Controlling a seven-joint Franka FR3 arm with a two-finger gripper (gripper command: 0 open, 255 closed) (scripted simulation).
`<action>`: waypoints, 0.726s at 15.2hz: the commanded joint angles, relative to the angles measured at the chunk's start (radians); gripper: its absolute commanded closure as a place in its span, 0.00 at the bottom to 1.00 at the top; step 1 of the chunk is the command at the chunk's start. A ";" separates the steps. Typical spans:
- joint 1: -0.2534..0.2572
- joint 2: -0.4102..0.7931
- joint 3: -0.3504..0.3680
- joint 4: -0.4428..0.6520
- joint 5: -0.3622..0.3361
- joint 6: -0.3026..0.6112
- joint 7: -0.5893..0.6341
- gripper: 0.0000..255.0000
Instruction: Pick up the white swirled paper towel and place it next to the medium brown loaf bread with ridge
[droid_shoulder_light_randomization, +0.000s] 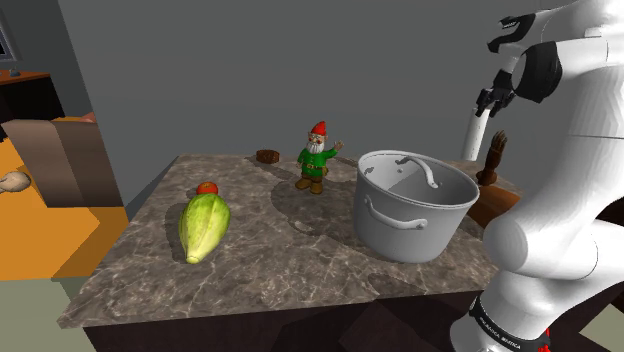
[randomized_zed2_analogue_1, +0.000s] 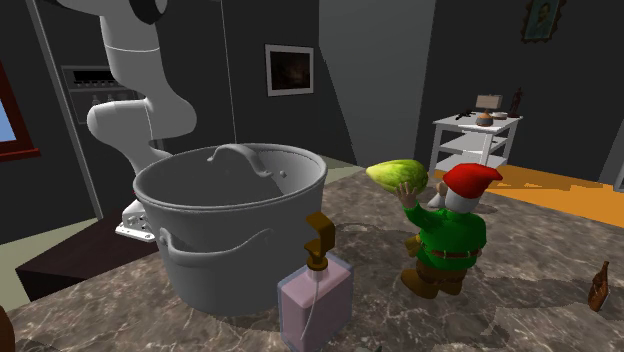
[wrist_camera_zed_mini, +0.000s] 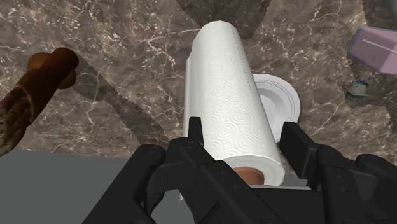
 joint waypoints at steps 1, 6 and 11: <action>0.004 -0.006 0.000 -0.035 -0.001 0.030 -0.005 1.00; 0.014 -0.015 0.002 -0.115 -0.003 0.100 -0.014 1.00; 0.020 -0.017 0.005 -0.185 0.001 0.167 -0.024 1.00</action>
